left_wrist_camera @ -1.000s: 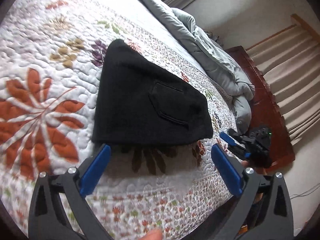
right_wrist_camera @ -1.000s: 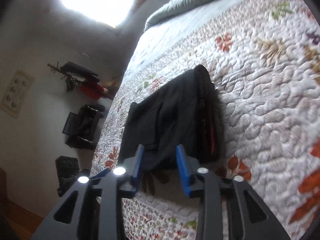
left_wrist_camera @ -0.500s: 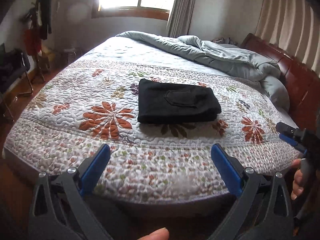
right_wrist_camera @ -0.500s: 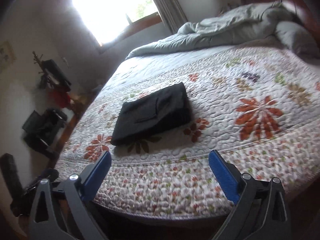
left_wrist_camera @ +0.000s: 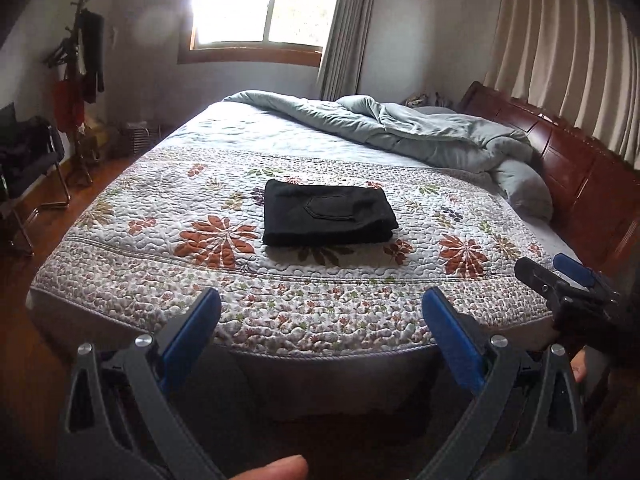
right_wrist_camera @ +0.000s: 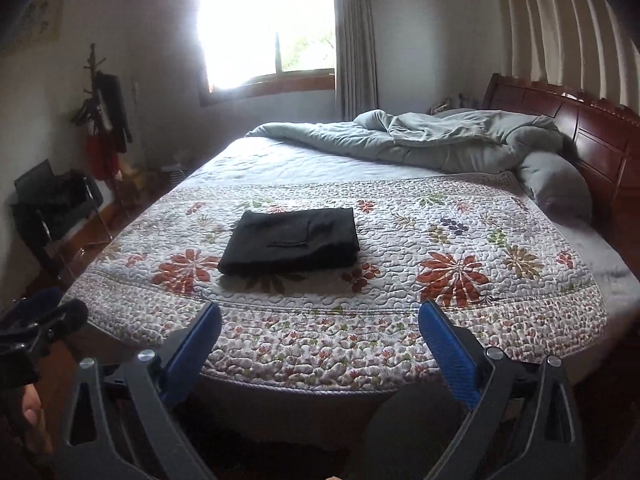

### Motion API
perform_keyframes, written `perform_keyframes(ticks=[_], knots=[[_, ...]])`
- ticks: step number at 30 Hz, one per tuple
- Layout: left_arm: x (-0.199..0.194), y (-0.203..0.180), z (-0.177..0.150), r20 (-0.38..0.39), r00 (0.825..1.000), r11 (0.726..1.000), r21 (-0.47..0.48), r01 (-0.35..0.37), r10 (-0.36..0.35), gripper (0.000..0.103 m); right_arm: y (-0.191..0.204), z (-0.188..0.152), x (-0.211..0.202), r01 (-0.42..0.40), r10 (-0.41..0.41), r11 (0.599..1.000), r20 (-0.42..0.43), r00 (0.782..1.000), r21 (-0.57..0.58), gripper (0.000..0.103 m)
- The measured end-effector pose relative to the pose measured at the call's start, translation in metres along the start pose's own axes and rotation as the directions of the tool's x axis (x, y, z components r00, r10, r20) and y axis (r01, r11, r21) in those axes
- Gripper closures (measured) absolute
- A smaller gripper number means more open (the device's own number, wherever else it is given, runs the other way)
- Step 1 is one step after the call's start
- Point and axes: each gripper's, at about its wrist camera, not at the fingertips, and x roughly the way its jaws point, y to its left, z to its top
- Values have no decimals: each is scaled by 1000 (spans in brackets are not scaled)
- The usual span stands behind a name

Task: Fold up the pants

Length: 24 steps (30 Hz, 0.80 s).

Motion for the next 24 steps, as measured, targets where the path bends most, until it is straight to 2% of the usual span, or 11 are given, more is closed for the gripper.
perform_keyframes(ticks=[6,12,18,24], knots=[[-12,-9,-3,6,1000,1000,5,-14,14,3,5,-2,-12,-16,16,1000,16,1000,-7,4],[2,-11,-3,-14,1000,1000,5,-22,23,3,11,-1,-9,6,-5,999,36,999,-34,4],[21,-10,-2,-49,998,999,6,-39,39,3,9,1,3,-2,3,1000,25,1000,-24,4],[29,-8,4,-51,996,998,1,-68,68,3,6,4,16,-15,16,1000,17,1000,-16,4]])
